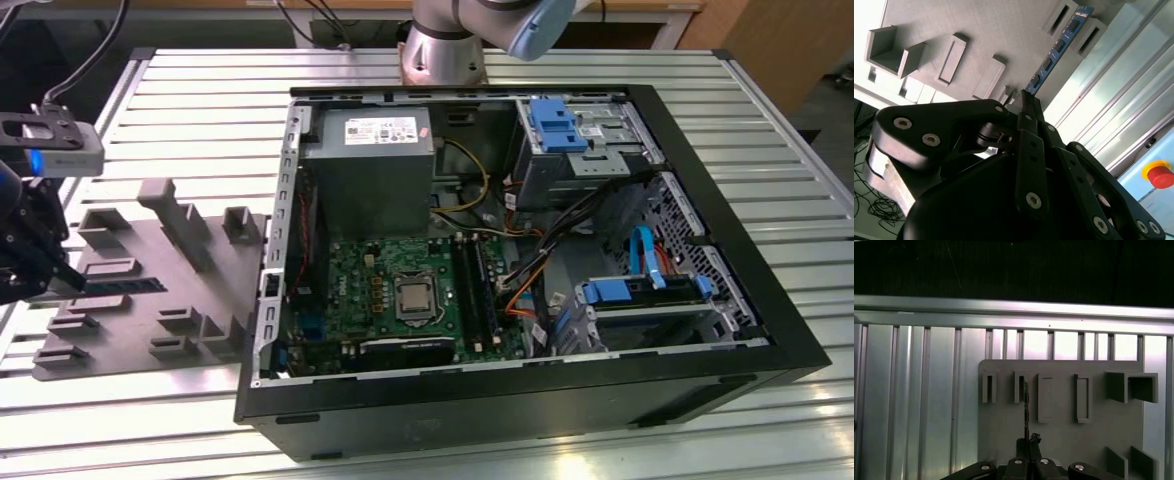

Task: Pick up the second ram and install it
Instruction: 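Pick up the second ram and move it above second insertion slot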

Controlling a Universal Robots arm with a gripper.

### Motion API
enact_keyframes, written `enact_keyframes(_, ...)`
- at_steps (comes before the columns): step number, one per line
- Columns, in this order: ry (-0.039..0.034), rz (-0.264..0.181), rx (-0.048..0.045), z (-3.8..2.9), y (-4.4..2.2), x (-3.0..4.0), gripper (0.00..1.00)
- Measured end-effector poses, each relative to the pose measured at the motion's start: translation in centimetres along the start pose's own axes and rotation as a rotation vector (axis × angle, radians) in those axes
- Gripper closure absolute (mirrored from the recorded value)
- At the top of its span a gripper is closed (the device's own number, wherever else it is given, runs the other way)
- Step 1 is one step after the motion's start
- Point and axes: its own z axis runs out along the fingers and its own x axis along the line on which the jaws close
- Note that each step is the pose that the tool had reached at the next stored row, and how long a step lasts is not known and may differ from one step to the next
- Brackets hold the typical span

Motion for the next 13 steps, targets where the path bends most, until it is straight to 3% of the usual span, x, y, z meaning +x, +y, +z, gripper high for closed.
enact_keyframes(13,-0.0003,0.0,0.0004,-0.78,0.01,-0.03,0.89)
